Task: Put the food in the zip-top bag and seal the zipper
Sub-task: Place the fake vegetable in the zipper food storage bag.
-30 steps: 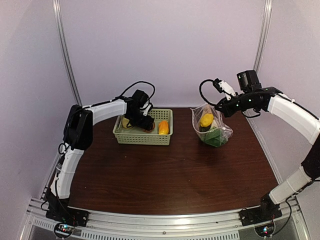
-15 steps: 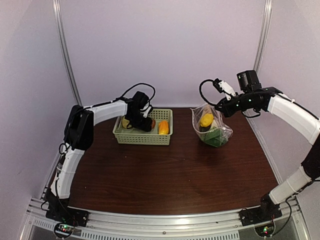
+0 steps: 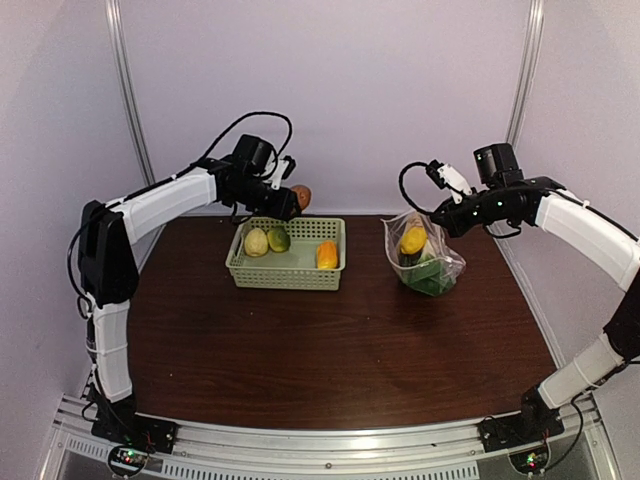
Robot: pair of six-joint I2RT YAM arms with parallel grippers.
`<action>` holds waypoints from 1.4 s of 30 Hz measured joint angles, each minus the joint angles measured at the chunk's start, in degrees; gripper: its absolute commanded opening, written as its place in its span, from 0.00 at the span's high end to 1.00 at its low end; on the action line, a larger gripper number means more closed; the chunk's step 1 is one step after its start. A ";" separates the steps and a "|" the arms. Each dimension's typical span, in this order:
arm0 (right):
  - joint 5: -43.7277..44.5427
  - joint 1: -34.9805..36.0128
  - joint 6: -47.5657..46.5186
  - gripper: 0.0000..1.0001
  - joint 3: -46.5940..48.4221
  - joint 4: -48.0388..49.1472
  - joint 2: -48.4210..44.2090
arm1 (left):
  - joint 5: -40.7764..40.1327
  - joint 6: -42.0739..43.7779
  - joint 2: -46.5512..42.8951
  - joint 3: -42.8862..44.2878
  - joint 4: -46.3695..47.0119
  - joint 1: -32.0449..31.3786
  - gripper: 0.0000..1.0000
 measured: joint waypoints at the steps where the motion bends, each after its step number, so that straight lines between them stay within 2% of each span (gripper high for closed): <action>1: 0.00 0.00 0.00 1.00 0.00 0.04 0.00 | 0.44 -0.13 -0.42 0.00 0.35 0.00 0.69; 8: 2.08 0.00 0.28 1.00 -0.04 1.16 0.00 | 11.02 -0.31 -0.87 0.00 0.70 -1.44 0.68; 13: 2.19 0.02 1.29 1.00 -0.04 1.66 0.00 | 22.71 -1.07 -1.18 -0.15 1.46 -6.99 0.68; 17: 2.03 0.35 1.62 1.00 -0.04 1.73 0.00 | 34.93 -7.45 -1.92 -4.37 11.39 -12.52 0.69; 21: 1.81 0.70 1.75 1.00 -0.04 1.77 0.00 | 41.07 -12.90 -1.14 -5.55 17.38 -16.20 0.70; 27: -0.61 1.20 1.73 1.00 -0.31 2.01 -0.42 | 43.06 -21.18 2.56 -3.39 23.10 -16.76 0.72; 35: -5.44 1.36 2.03 1.00 -3.02 2.51 -5.97 | 41.86 -32.61 10.08 -0.33 27.21 -16.26 0.71; 40: -8.87 1.84 2.16 1.00 -4.22 3.21 -7.13 | 40.48 -37.33 13.18 2.95 28.55 -16.24 0.67; 42: -10.01 2.03 2.40 1.00 -5.44 3.67 -7.13 | 39.85 -39.17 14.21 4.37 29.40 -16.24 0.60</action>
